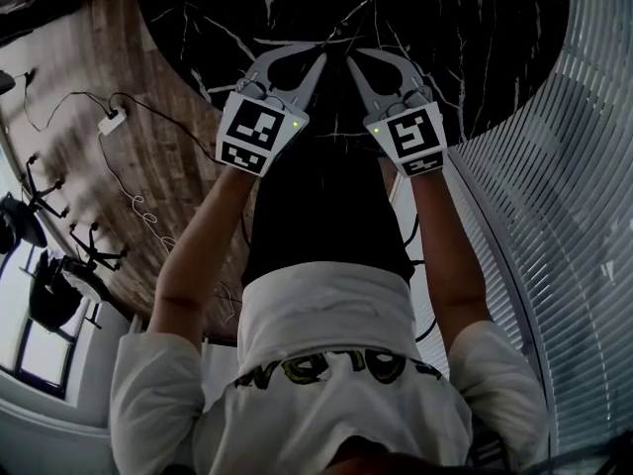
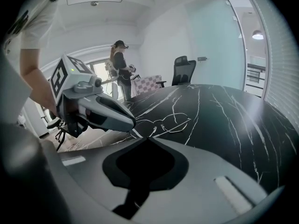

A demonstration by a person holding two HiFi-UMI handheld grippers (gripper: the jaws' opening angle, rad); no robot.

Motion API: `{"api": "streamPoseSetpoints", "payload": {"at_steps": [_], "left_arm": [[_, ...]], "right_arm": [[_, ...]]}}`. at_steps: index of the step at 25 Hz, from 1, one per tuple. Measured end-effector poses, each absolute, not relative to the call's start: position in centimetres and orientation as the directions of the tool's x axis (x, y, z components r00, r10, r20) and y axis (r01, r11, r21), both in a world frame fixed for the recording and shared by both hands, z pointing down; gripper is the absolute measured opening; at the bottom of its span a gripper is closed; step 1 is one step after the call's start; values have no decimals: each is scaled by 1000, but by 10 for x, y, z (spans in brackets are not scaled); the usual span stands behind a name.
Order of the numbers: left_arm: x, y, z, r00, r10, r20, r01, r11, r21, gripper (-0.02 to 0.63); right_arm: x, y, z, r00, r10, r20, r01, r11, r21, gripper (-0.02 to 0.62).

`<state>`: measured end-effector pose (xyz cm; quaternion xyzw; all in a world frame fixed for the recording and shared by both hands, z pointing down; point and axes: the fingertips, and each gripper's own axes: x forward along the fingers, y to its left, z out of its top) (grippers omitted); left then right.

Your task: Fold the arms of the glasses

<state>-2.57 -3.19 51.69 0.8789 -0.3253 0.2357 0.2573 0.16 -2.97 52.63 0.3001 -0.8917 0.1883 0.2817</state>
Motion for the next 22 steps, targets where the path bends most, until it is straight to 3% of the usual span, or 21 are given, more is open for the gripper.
{"api": "streamPoseSetpoints", "payload": {"at_steps": [17, 22], "left_arm": [[-11, -21, 516, 705, -417, 574, -659, -683, 314, 8], [-14, -21, 518, 699, -422, 578, -663, -684, 303, 8]], "right_arm": [[-1, -30, 520, -669, -438, 601, -638, 753, -162, 5], [17, -18, 509, -651, -467, 599, -653, 747, -128, 54]]}}
